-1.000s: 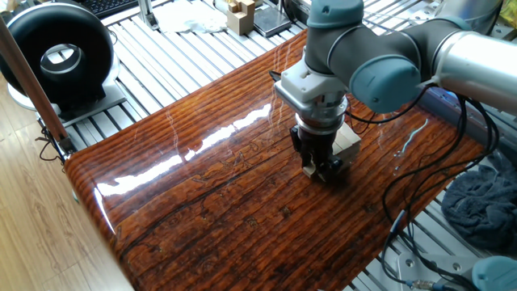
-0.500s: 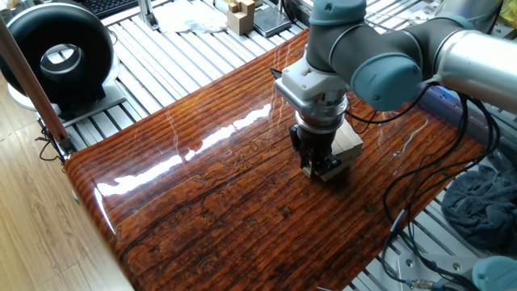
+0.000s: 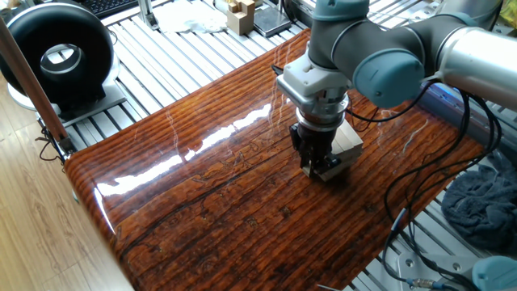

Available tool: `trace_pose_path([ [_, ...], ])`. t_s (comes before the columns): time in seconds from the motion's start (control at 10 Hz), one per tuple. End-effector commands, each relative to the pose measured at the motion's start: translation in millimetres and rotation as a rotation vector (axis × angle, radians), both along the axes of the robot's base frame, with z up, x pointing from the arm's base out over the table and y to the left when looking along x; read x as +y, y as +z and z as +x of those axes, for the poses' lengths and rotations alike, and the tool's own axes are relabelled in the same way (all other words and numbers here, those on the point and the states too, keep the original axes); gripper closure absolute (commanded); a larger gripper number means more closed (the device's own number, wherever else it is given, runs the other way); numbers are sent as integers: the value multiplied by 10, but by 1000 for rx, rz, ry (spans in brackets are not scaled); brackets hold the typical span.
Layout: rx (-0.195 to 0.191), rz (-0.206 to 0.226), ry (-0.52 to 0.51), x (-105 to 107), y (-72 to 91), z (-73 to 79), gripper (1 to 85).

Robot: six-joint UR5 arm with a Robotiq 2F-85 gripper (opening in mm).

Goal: Play Jenga

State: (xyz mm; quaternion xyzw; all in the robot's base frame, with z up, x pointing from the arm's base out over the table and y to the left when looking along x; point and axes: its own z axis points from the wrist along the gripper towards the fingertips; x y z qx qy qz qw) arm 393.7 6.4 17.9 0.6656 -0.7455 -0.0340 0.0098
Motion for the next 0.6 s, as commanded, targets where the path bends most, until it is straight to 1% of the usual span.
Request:
trace_pose_path([
  [0.0, -5, 7, -10, 4, 18, 20, 563],
  [0.5, -8, 5, -11, 2, 15, 28, 580],
])
